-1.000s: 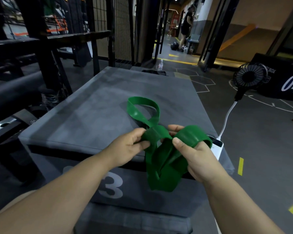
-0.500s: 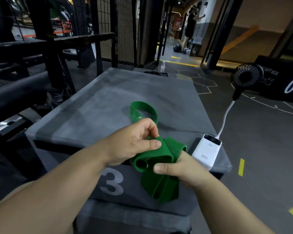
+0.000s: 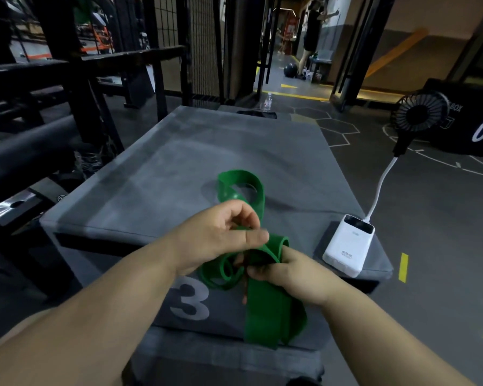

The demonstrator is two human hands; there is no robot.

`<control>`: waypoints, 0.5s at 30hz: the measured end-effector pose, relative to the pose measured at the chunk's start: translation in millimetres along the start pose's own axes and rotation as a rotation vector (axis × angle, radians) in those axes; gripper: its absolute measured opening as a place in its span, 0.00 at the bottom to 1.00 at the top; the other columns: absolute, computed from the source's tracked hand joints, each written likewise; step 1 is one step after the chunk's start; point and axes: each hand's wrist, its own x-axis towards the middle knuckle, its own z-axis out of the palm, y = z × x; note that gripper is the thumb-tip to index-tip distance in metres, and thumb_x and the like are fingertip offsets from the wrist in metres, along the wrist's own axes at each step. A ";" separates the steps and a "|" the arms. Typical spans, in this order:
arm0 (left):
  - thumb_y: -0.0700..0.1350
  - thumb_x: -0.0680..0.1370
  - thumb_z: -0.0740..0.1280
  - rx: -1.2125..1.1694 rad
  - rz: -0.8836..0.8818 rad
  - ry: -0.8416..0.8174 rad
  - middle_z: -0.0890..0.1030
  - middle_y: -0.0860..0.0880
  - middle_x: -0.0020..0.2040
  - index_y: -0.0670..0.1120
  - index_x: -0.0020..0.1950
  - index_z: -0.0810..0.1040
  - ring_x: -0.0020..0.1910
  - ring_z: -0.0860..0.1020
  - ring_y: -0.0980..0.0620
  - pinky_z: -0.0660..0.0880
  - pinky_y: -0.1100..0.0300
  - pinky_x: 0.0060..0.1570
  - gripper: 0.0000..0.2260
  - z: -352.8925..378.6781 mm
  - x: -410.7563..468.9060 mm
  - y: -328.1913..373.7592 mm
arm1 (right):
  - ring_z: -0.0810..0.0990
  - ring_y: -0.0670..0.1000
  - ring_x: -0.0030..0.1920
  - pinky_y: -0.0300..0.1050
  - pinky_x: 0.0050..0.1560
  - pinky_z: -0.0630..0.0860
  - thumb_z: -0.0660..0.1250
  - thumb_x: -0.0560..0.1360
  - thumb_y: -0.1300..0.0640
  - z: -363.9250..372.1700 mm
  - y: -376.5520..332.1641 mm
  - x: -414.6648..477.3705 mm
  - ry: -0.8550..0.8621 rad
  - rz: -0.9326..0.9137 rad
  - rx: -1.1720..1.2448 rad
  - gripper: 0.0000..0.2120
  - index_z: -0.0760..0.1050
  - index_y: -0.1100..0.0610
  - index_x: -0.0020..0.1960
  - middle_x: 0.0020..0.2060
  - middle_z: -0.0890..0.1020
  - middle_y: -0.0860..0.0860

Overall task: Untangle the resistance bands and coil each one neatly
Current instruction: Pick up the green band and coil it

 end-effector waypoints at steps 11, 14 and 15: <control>0.50 0.64 0.80 0.583 0.102 0.165 0.75 0.66 0.50 0.63 0.47 0.77 0.48 0.74 0.67 0.69 0.72 0.45 0.18 -34.9 8.3 -16.3 | 0.80 0.56 0.29 0.44 0.31 0.77 0.72 0.70 0.53 -3.8 -8.2 1.5 0.010 0.157 0.187 0.12 0.76 0.61 0.45 0.32 0.81 0.58; 0.47 0.65 0.80 0.489 -0.007 0.045 0.82 0.65 0.41 0.62 0.45 0.81 0.43 0.79 0.68 0.71 0.76 0.41 0.15 -44.5 4.8 -13.5 | 0.80 0.58 0.29 0.46 0.31 0.78 0.70 0.70 0.53 -6.5 -8.8 3.3 -0.007 0.150 0.181 0.11 0.77 0.60 0.45 0.32 0.80 0.60; 0.46 0.67 0.78 0.475 -0.033 -0.035 0.84 0.62 0.40 0.59 0.45 0.83 0.42 0.80 0.65 0.72 0.74 0.43 0.11 -45.0 3.5 -12.3 | 0.81 0.59 0.31 0.47 0.33 0.79 0.69 0.69 0.54 -7.9 -7.6 4.1 -0.016 0.143 0.180 0.11 0.77 0.60 0.46 0.34 0.81 0.60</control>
